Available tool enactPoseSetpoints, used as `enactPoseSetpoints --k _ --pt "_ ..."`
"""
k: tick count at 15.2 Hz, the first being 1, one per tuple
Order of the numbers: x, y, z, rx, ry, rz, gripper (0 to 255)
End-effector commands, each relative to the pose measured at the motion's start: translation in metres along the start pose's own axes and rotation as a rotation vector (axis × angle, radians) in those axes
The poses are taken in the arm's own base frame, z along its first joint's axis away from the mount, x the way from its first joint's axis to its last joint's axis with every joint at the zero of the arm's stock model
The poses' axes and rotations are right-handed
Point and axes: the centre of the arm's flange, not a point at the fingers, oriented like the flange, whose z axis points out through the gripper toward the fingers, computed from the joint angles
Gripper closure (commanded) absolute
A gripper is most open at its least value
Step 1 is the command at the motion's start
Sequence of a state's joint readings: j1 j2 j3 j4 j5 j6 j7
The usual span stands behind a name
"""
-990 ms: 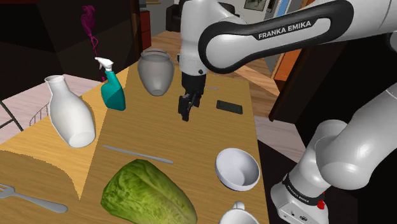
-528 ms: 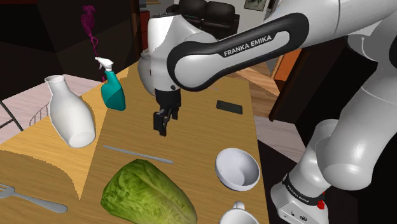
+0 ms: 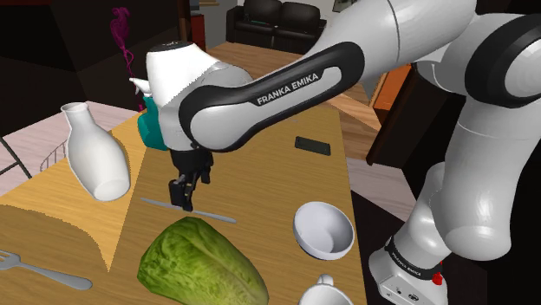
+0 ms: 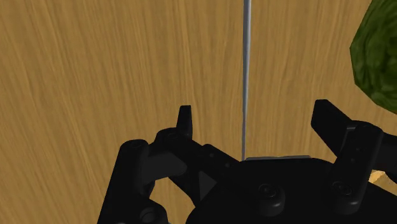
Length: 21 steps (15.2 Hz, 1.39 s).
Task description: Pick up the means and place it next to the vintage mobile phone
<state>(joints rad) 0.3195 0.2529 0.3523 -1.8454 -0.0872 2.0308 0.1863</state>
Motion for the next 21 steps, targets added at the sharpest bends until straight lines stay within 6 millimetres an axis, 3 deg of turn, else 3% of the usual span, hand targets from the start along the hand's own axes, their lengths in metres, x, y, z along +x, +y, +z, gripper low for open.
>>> enactPoseSetpoints --k 1,7,15,16,21 --pt "0.005 -0.006 0.009 0.002 -0.001 -0.008 0" --pt "0.005 -0.006 0.044 0.002 -0.001 -0.008 0" --pt "0.005 -0.006 0.044 0.002 -0.001 -0.008 0" --pt "0.005 -0.006 0.044 0.002 -0.001 -0.008 255" --pt "0.005 -0.006 0.044 0.002 -0.001 -0.008 255"
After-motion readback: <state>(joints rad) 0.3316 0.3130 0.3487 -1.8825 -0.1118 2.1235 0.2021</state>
